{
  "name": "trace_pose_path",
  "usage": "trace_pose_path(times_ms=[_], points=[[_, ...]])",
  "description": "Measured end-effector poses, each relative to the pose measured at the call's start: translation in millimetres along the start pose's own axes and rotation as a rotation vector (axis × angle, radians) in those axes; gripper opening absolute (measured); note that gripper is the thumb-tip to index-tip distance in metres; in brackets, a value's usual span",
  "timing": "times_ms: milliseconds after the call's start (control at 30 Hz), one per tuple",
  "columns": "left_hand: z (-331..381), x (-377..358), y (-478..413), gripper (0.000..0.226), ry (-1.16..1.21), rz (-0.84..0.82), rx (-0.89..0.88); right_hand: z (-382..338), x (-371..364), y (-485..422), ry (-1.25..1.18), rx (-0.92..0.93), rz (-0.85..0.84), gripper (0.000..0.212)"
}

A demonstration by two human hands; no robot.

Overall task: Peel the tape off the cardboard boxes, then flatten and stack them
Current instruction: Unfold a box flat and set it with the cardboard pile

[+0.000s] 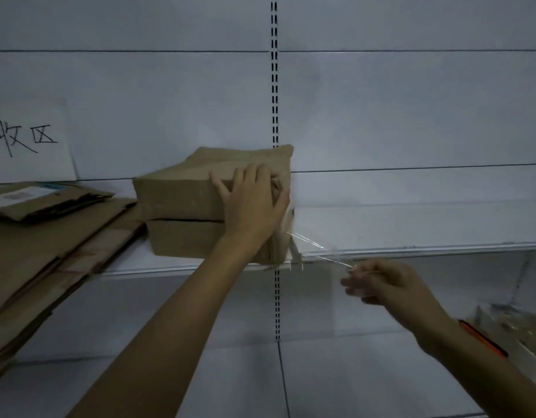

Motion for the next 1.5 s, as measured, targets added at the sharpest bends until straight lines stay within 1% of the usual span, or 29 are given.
trace_pose_path(times_ms=[33,100,133,167,200,267,333,367,433,467,500,533,600,633,667,733,767,833,900,967,1000,1067,1200,1233,1300,1333,1367,1400,1500], points=[[-6,-1,4,0.033,0.021,0.059,-0.019,0,10,-9,-0.073,-0.012,0.049,0.014],[-11,-3,9,0.035,0.056,0.135,-0.039,-8,18,-28,-0.148,0.041,0.129,0.013],[-12,-2,11,0.035,0.080,0.151,-0.036,-12,16,-37,-0.163,0.088,0.144,0.015],[-12,-2,14,0.034,0.106,0.161,-0.030,-18,12,-43,-0.156,0.138,0.130,0.021],[-11,0,16,0.033,0.133,0.170,-0.027,-22,5,-49,-0.119,0.184,0.088,0.034],[-10,5,20,0.031,0.183,0.192,-0.027,-28,-15,-57,0.037,0.264,-0.040,0.070],[-7,11,25,0.038,0.251,0.214,0.000,-29,-43,-59,0.182,0.340,-0.152,0.102],[-6,13,27,0.044,0.288,0.226,0.022,-26,-57,-61,0.227,0.384,-0.172,0.114],[-4,18,31,0.051,0.353,0.245,0.068,-18,-84,-64,0.292,0.465,-0.153,0.128],[-4,20,31,0.052,0.376,0.251,0.089,-13,-96,-66,0.322,0.497,-0.122,0.129],[-3,21,32,0.052,0.385,0.254,0.108,-9,-106,-67,0.348,0.531,-0.066,0.123],[-2,22,32,0.052,0.379,0.252,0.128,-6,-112,-70,0.346,0.562,0.011,0.112],[3,22,33,0.045,0.345,0.243,0.169,-3,-116,-79,0.253,0.620,0.133,0.082],[4,22,35,0.038,0.326,0.256,0.183,-2,-113,-82,0.201,0.660,0.134,0.070],[4,20,37,0.033,0.305,0.282,0.184,0,-108,-86,0.141,0.713,0.102,0.061],[3,19,45,0.030,0.284,0.344,0.160,5,-90,-92,0.003,0.774,0.021,0.041],[3,18,48,0.029,0.298,0.369,0.156,7,-77,-94,-0.070,0.756,-0.014,0.034],[2,20,49,0.025,0.318,0.408,0.176,9,-51,-102,-0.216,0.635,-0.079,0.021],[-1,21,50,0.023,0.232,0.441,0.176,12,-25,-115,-0.398,0.406,-0.075,0.020],[-6,20,51,0.020,0.139,0.463,0.189,16,8,-133,-0.664,0.084,-0.052,0.022],[-7,20,52,0.020,0.130,0.468,0.220,20,26,-142,-0.780,-0.046,-0.056,0.020],[-7,16,51,0.020,0.102,0.463,0.256,29,53,-154,-0.940,-0.192,-0.070,0.016],[4,-3,34,0.023,-0.029,0.421,0.238,40,73,-156,-1.128,-0.302,-0.049,0.016],[5,-4,31,0.023,-0.027,0.423,0.250,42,81,-157,-1.199,-0.319,-0.014,0.016],[4,-5,26,0.024,-0.001,0.431,0.283,48,104,-158,-1.366,-0.306,0.125,0.021],[3,-6,25,0.025,0.017,0.435,0.294,52,117,-158,-1.379,-0.275,0.199,0.023],[4,-10,23,0.027,0.037,0.447,0.303,56,129,-157,-1.322,-0.252,0.251,0.022],[8,-16,22,0.031,0.058,0.470,0.320,58,134,-153,-1.229,-0.235,0.259,0.021],[30,-37,21,0.046,0.082,0.560,0.364,52,119,-130,-0.967,-0.167,0.143,0.022]])
Point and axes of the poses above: each hand's wrist, its own y-axis away from the middle knuckle, its own x-axis out of the back of the hand, z = x × y, the point moved 1 cm from there along -y, towards the middle knuckle, and after that the axes turned 1 degree about y, right-handed, at the moved point
